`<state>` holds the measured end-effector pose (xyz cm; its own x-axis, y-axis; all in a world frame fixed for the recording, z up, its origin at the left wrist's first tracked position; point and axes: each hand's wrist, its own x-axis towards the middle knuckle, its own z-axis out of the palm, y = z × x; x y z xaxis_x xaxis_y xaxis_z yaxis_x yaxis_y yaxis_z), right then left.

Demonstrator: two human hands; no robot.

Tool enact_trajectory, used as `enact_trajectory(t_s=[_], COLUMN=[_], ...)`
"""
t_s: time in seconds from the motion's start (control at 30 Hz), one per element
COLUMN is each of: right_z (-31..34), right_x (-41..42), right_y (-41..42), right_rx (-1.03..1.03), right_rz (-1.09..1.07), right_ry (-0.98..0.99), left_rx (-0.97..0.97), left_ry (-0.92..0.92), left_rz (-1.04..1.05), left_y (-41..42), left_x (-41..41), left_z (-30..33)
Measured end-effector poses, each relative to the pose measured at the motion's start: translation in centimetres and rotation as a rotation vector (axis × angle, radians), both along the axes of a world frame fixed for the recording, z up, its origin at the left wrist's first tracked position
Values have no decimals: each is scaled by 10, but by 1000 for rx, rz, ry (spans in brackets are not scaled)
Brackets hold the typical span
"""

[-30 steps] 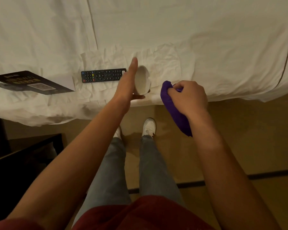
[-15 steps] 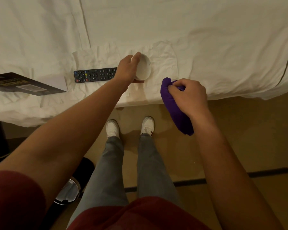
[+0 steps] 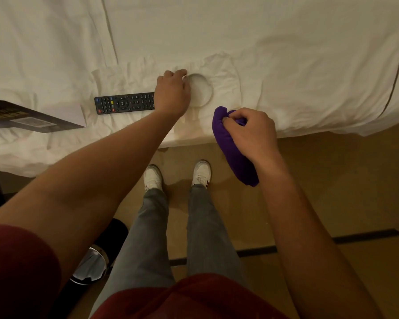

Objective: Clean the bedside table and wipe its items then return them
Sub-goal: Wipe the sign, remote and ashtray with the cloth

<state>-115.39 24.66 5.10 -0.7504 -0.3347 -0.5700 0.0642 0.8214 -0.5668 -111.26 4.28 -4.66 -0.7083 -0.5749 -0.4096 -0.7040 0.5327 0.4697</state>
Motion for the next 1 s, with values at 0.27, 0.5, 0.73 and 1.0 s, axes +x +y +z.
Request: enact_trajectory(t_s=[0.27, 0.5, 0.73, 1.0], right_z=[1, 10, 22, 37], right_x=[0, -6, 0, 8], right_y=[-10, -24, -41, -64], right_rx=[-32, -83, -120, -195], right_rz=[0, -53, -29, -42], right_ry=[13, 50, 77, 128], left_rx=[74, 39, 138, 525], left_ry=[21, 143, 265, 330], left_rz=[12, 67, 188, 282], left_y=[-4, -11, 1, 18], left_x=[8, 14, 30, 58], left_z=[10, 37, 71, 105])
